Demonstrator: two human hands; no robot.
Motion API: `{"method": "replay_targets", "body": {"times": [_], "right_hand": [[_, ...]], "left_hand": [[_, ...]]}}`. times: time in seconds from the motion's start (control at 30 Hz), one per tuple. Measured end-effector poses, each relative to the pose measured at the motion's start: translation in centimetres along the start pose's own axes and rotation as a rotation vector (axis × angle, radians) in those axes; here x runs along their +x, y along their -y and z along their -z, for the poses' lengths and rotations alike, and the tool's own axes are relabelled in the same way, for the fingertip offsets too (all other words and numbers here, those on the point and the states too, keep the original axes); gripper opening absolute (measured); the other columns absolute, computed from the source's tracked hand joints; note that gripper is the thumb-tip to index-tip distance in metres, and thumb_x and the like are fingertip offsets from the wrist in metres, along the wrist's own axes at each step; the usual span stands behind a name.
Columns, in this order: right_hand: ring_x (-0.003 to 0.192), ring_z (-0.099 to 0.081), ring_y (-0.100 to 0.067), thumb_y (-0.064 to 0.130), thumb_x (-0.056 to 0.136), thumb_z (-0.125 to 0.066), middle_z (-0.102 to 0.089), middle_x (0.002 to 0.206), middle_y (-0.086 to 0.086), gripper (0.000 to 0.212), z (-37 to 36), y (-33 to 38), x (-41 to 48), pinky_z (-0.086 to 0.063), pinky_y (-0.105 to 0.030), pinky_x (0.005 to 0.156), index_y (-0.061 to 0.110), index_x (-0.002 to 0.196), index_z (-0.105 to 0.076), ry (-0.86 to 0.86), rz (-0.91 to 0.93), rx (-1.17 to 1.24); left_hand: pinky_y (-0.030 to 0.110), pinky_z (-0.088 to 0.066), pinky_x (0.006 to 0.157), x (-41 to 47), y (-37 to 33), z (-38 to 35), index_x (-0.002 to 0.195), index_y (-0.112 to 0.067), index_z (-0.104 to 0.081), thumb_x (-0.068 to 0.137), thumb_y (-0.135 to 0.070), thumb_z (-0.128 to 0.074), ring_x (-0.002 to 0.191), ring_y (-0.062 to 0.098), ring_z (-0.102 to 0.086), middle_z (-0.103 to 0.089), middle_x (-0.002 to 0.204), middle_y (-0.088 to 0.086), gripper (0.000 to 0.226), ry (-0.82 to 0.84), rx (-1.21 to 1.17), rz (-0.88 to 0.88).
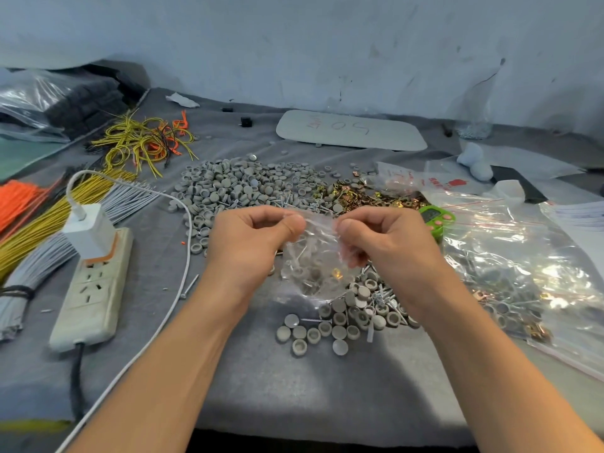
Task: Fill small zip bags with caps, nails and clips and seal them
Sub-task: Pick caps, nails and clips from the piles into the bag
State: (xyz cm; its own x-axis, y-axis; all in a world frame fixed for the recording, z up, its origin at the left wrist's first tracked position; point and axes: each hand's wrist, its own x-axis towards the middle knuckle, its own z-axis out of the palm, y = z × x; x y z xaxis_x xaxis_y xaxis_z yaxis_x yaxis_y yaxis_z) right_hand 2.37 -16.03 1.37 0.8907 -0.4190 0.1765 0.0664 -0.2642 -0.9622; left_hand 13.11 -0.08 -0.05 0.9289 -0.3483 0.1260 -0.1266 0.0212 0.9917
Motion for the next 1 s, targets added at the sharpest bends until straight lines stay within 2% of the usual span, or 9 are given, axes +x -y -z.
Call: {"method": "replay_targets", "body": {"times": [0.1, 0.2, 0.33, 0.43, 0.57, 0.73, 0.8, 0.9, 1.0], "right_hand": [[0.063, -0.065, -0.013, 0.017, 0.091, -0.076, -0.076, 0.076, -0.004, 0.008, 0.2, -0.1, 0.3, -0.055, -0.022, 0.061, 0.019, 0.085, -0.081, -0.079, -0.082, 0.051], [0.069, -0.066, -0.016, 0.01, 0.082, -0.083, -0.077, 0.081, -0.006, 0.011, 0.1, -0.3, 0.0, -0.059, -0.033, 0.073, 0.021, 0.084, -0.081, -0.052, -0.106, 0.025], [0.061, -0.061, -0.01, 0.005, 0.083, -0.082, -0.074, 0.071, -0.003, 0.014, -0.4, -0.1, 0.1, -0.054, -0.023, 0.064, 0.017, 0.076, -0.081, -0.117, -0.053, 0.108], [0.059, -0.059, -0.009, 0.005, 0.085, -0.081, -0.073, 0.07, -0.003, 0.016, -0.5, -0.2, 0.4, -0.052, -0.019, 0.06, 0.016, 0.074, -0.079, -0.163, -0.069, 0.18], [0.057, -0.055, -0.009, 0.006, 0.088, -0.079, -0.07, 0.066, -0.002, 0.021, -0.8, -0.3, 0.6, -0.05, -0.02, 0.057, 0.017, 0.07, -0.079, -0.157, -0.082, 0.211], [0.057, -0.053, -0.009, 0.006, 0.09, -0.076, -0.065, 0.063, -0.002, 0.024, -1.1, -0.5, 0.9, -0.049, -0.019, 0.057, 0.016, 0.068, -0.077, -0.163, -0.083, 0.191], [0.059, -0.054, -0.009, 0.007, 0.091, -0.076, -0.064, 0.063, 0.0, 0.022, -1.3, -0.6, 0.7, -0.049, -0.019, 0.058, 0.017, 0.071, -0.075, -0.122, -0.077, 0.192], [0.063, -0.059, -0.012, 0.006, 0.09, -0.077, -0.068, 0.067, -0.002, 0.017, -1.3, -0.7, 0.5, -0.052, -0.022, 0.063, 0.015, 0.075, -0.077, -0.048, -0.069, 0.204], [0.063, -0.057, -0.01, 0.01, 0.088, -0.079, -0.07, 0.07, -0.003, 0.01, -1.1, -0.7, 0.5, -0.048, -0.021, 0.062, 0.013, 0.078, -0.079, -0.032, -0.096, 0.168]], "left_hand": [[0.014, -0.05, 0.056, -0.1, -0.2, 0.4, 0.074, -0.031, -0.083, 0.079, -0.019, -0.084, 0.059, 0.001, -0.064, -0.076, 0.07, -0.002, 0.014, 0.036, -0.041, -0.008], [0.015, -0.05, 0.055, -0.3, -0.3, 0.2, 0.072, -0.03, -0.083, 0.078, -0.017, -0.085, 0.057, 0.003, -0.063, -0.075, 0.067, -0.002, 0.015, 0.027, -0.059, 0.008], [0.018, -0.051, 0.053, -0.2, -0.5, 0.3, 0.071, -0.029, -0.083, 0.074, -0.016, -0.088, 0.054, 0.008, -0.062, -0.076, 0.069, 0.003, 0.015, -0.065, -0.082, 0.014], [0.018, -0.051, 0.053, -0.2, -0.5, 0.3, 0.07, -0.029, -0.083, 0.076, -0.012, -0.086, 0.051, 0.007, -0.06, -0.075, 0.065, 0.002, 0.018, -0.064, -0.111, -0.011], [0.017, -0.053, 0.061, -0.2, -0.3, 0.0, 0.072, -0.023, -0.082, 0.082, -0.01, -0.082, 0.057, 0.008, -0.065, -0.074, 0.065, 0.001, 0.016, -0.048, -0.093, -0.038], [0.013, -0.05, 0.062, -0.2, 0.0, -0.2, 0.075, -0.021, -0.08, 0.086, -0.012, -0.08, 0.062, 0.003, -0.063, -0.072, 0.068, -0.005, 0.014, -0.014, -0.124, -0.015], [0.013, -0.05, 0.06, -0.4, -0.2, -0.1, 0.076, -0.023, -0.082, 0.078, -0.015, -0.084, 0.064, 0.003, -0.064, -0.074, 0.072, -0.005, 0.008, 0.077, -0.121, 0.034], [0.013, -0.052, 0.059, -0.5, -0.4, -0.2, 0.074, -0.025, -0.083, 0.061, -0.019, -0.087, 0.065, 0.005, -0.07, -0.077, 0.074, 0.0, 0.014, 0.139, -0.117, 0.07], [0.014, -0.052, 0.058, -0.4, -0.5, -0.2, 0.071, -0.022, -0.083, 0.069, -0.008, -0.087, 0.063, 0.005, -0.07, -0.077, 0.073, 0.002, 0.015, 0.111, -0.093, 0.07]]}}
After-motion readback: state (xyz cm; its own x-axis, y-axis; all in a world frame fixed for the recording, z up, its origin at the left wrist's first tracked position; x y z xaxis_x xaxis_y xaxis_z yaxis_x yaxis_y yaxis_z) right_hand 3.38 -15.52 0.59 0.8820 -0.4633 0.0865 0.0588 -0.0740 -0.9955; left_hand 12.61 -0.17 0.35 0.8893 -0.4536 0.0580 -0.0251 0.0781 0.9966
